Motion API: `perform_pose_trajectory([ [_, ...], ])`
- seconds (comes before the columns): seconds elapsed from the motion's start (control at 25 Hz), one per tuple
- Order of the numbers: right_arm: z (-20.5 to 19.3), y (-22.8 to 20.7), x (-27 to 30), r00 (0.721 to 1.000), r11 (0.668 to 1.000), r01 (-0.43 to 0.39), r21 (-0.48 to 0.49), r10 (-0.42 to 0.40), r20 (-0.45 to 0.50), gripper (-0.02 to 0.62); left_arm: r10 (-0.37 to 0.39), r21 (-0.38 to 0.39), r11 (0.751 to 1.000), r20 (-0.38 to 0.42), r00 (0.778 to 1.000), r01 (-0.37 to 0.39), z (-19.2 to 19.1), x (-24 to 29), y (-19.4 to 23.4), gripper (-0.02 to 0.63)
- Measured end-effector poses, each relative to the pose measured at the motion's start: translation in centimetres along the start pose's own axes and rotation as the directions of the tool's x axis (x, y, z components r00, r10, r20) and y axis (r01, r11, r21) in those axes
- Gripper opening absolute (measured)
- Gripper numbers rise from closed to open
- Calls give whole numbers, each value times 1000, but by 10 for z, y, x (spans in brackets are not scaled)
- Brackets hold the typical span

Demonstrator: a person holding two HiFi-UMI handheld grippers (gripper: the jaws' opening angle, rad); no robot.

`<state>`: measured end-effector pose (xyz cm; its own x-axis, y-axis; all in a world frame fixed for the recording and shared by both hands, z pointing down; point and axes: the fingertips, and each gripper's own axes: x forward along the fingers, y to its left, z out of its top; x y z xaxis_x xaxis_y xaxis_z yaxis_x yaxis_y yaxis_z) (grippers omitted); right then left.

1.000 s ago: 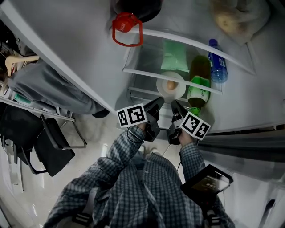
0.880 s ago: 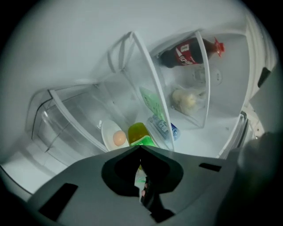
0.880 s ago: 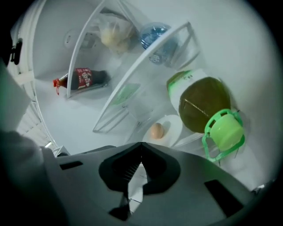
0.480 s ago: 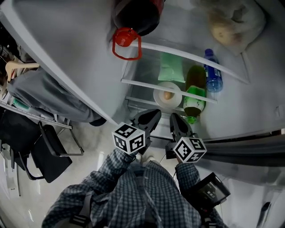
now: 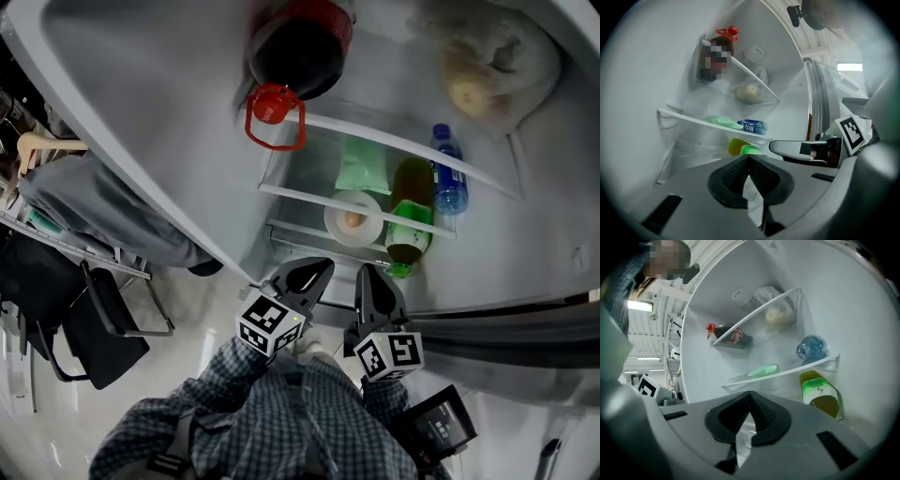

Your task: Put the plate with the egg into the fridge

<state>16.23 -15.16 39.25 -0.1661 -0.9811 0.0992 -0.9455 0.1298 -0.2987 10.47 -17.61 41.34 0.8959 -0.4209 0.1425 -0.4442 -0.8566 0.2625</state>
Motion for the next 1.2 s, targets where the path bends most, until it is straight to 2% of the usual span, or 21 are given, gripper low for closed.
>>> perform_pose_trajectory([
  [0.2,0,-7,-3,1000,1000,14,5,-14,2,5,33,1,999,6,999,-33,0,-10,9,6],
  [0.6,-1,1,-4,1000,999,-14,-40,14,-7,5,8,62,998,23,1000,-10,11,-11,-5,6],
  [0.84,-3,3,-6,1000,998,-16,-66,15,-23,5,-7,63,998,27,1000,5,13,-11,-10,6],
  [1.2,-9,4,-6,999,998,-28,-51,26,-40,5,-25,46,999,21,999,24,10,-15,-16,6],
])
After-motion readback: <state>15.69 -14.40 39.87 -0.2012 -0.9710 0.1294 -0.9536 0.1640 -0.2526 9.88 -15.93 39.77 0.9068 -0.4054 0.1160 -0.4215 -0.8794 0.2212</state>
